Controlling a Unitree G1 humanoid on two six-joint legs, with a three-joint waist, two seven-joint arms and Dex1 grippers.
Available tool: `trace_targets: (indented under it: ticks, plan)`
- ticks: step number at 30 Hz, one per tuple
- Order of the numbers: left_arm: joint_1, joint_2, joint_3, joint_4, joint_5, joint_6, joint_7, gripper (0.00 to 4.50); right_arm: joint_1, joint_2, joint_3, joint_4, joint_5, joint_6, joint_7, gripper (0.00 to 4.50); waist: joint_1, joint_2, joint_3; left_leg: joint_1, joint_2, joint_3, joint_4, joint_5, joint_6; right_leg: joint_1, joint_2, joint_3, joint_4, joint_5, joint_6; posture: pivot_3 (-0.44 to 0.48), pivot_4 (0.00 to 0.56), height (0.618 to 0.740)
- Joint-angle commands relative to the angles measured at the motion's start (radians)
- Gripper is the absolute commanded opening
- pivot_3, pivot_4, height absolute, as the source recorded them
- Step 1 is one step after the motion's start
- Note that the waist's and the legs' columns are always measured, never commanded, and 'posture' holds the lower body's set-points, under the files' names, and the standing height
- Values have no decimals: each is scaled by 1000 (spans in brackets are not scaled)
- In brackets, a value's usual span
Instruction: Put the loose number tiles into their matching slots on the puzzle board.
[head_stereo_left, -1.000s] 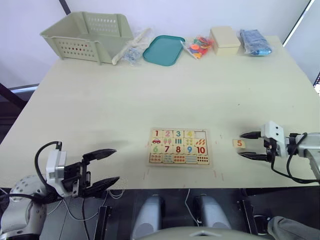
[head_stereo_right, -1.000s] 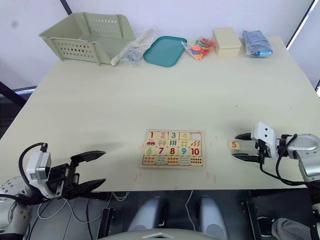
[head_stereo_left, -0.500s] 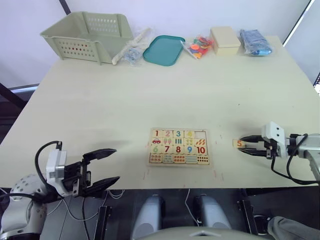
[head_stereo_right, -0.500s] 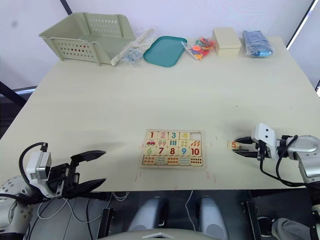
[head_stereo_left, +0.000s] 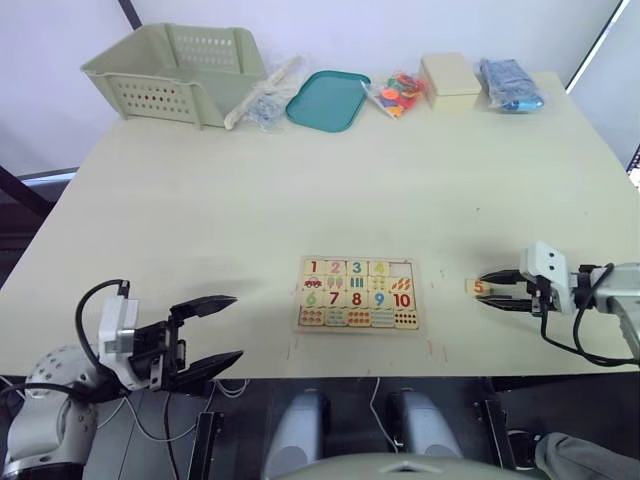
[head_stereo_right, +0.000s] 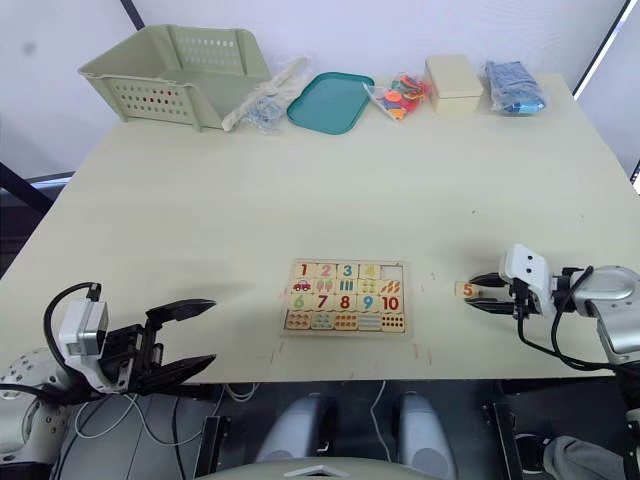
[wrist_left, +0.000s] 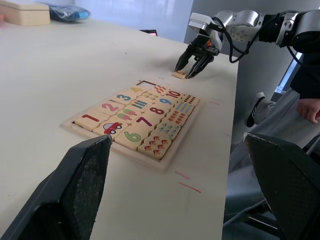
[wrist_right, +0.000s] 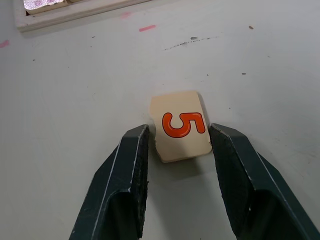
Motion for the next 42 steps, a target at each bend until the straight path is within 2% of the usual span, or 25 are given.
trace_targets:
  ticks: [1, 5, 7, 10, 14, 19, 22, 25, 30, 37, 42]
  plan:
    - [0, -1, 6, -25, -7, 0, 4, 4500, 7, -16, 9, -17, -20, 19, -7, 1961, 0, 0, 0, 0, 0, 0, 0, 0, 0, 0, 0, 0, 0, 0, 0, 0, 150, 740]
    - [1, -4, 4, -32, -7, 3, 9, 4500, 9, -11, 9, -21, -19, 26, -7, 1961, 0, 0, 0, 0, 0, 0, 0, 0, 0, 0, 0, 0, 0, 0, 0, 0, 150, 740]
    - [3, -6, 3, -40, -7, 5, 13, 4500, 10, -7, 7, -16, -20, 21, -9, 1439, 0, 0, 0, 0, 0, 0, 0, 0, 0, 0, 0, 0, 0, 0, 0, 0, 150, 740]
    - [6, -9, 1, -51, -7, 9, 19, 4500, 15, -9, -1, -30, -18, 8, -12, 936, 0, 0, 0, 0, 0, 0, 0, 0, 0, 0, 0, 0, 0, 0, 0, 0, 150, 740]
    - [12, -10, -1, -62, -9, 12, 29, 4500, 8, -20, -16, -108, 2, 56, -26, 936, 0, 0, 0, 0, 0, 0, 0, 0, 0, 0, 0, 0, 0, 0, 0, 0, 150, 740]
    - [17, -11, 1, -73, -10, 18, 37, 4500, -43, -37, -10, -304, 24, 244, -74, 936, -2, 0, 0, 0, 0, 0, 0, 0, 0, 0, 0, 0, 0, 0, 0, 0, 150, 740]
    - [19, -10, 1, -81, -12, 24, 43, 4500, -129, -67, 65, -449, -21, 418, -96, 936, -1, 1, 0, 0, 0, 0, 0, 0, 0, 0, 0, 0, 0, 0, 0, 0, 150, 740]
    - [18, -10, 0, -88, -13, 30, 48, 4500, -320, -69, 189, -542, -58, 697, -123, 936, -3, 2, 1, -1, 1, 1, 0, 0, 0, -3, 0, 1, 1, 0, 0, 0, 150, 740]
    - [10, -10, -3, -92, -14, 38, 52, 4500, -589, -44, 399, -517, -79, 939, -70, 936, 2, 2, 1, -3, 0, 0, -1, 0, 0, -4, -1, -1, 0, 0, 0, 0, 150, 740]
    - [21, -14, 3, -104, -15, 41, 57, 4500, -757, 21, 571, -467, -98, 1031, -45, 936, -3, 2, 1, -4, -1, 0, 0, 0, 0, -4, -4, -2, 0, 0, 0, 0, 150, 740]
    - [46, -18, 11, -117, -18, 40, 63, 4500, -773, 116, 648, -409, -121, 1041, -96, 936, -5, 2, 1, -4, -1, 0, 0, 0, 0, -4, -4, -2, 0, 0, 0, 0, 150, 740]
